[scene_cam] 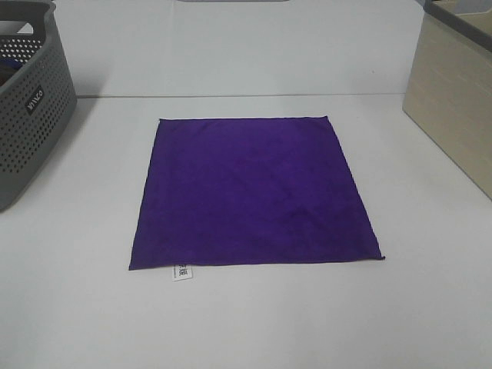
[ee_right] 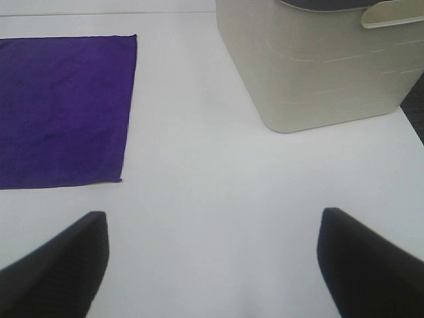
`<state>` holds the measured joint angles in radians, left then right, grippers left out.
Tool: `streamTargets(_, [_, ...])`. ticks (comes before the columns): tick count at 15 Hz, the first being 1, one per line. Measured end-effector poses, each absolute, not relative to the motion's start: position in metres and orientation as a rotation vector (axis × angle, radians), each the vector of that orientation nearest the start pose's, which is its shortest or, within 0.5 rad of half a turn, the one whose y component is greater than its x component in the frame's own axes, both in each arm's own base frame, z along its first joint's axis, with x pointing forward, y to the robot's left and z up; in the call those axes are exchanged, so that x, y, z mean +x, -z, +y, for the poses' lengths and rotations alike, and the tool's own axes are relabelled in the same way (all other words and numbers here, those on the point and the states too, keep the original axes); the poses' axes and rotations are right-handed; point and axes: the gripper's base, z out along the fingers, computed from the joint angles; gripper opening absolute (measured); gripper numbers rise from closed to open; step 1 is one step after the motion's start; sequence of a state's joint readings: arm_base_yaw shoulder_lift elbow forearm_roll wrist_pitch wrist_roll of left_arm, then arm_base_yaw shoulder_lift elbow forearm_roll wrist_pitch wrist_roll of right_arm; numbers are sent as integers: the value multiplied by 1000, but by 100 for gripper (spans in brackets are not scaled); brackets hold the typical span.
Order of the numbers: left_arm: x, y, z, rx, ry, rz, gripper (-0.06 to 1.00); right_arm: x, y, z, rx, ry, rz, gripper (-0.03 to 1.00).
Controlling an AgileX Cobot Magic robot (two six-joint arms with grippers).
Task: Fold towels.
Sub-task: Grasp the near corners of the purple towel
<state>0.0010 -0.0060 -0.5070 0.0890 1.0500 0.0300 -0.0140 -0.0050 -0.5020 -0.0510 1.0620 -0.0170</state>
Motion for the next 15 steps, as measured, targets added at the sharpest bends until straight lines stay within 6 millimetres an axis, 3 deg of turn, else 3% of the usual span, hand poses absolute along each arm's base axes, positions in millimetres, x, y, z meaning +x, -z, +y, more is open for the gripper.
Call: streamTargets(15, [-6, -280, 7, 25, -125, 2020, 99, -6, -278, -4, 0, 80, 2038, 83])
